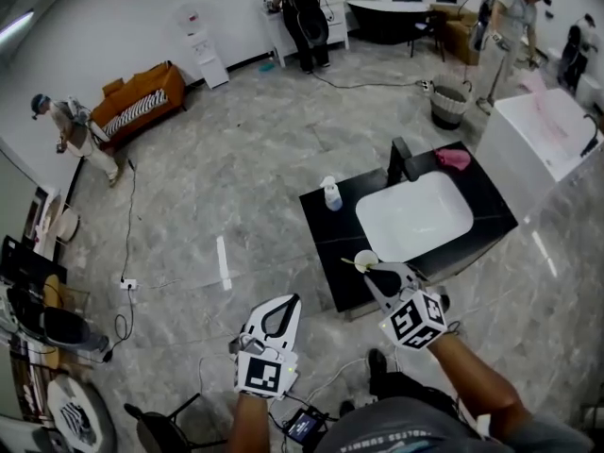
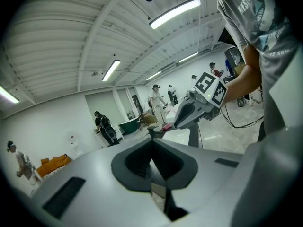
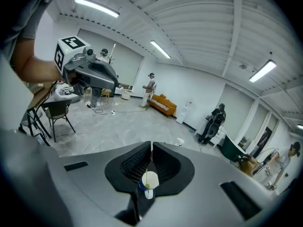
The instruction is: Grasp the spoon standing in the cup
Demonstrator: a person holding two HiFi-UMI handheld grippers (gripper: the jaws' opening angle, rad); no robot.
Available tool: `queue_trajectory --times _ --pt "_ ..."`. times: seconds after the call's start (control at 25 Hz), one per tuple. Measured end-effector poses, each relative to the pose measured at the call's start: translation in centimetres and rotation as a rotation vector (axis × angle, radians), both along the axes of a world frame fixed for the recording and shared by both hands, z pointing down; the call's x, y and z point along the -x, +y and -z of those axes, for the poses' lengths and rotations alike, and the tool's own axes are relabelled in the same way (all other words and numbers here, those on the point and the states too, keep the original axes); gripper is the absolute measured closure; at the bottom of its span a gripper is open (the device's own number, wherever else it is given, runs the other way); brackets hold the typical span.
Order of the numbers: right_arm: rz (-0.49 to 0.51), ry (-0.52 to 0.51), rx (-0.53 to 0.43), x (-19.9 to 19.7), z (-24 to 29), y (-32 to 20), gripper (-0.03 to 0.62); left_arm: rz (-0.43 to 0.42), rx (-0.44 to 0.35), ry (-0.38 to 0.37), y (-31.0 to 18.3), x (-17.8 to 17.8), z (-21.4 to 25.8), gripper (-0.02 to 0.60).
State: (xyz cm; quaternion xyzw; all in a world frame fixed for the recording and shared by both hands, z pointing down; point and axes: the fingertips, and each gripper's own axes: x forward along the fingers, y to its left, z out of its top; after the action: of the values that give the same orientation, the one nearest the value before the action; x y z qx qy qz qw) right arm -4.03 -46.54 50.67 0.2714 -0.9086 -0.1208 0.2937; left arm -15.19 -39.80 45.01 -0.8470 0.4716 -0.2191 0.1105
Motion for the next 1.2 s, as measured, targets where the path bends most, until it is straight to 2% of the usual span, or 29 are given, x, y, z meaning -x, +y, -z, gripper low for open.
queue_trajectory --times 0.4,0.48,0.56,0.96,1.2 --pt "0.075 0.074 0.158 2.0 -9.3 -4.2 0.557 0.077 0.104 0.016 -2.8 1.0 -4.5 0.580" --pt "0.080 0.087 0.184 2.3 -10.9 -4.8 0.509 0.087 0.121 0.021 -3.2 1.1 -5.3 0.580" --pt "0.086 0.102 0.205 2.7 -12.4 -5.2 0.501 0.091 0.135 0.015 -3.4 1.1 -6.0 0.580" --pt "0.083 0.158 0.263 4.1 -18.1 -6.9 0.489 0.137 0.208 0.051 -3.7 1.7 -9.6 0.580" --pt "0.080 0.191 0.278 4.4 -20.5 -7.4 0.487 0.136 0.221 0.055 -4.0 1.7 -11.2 0.580"
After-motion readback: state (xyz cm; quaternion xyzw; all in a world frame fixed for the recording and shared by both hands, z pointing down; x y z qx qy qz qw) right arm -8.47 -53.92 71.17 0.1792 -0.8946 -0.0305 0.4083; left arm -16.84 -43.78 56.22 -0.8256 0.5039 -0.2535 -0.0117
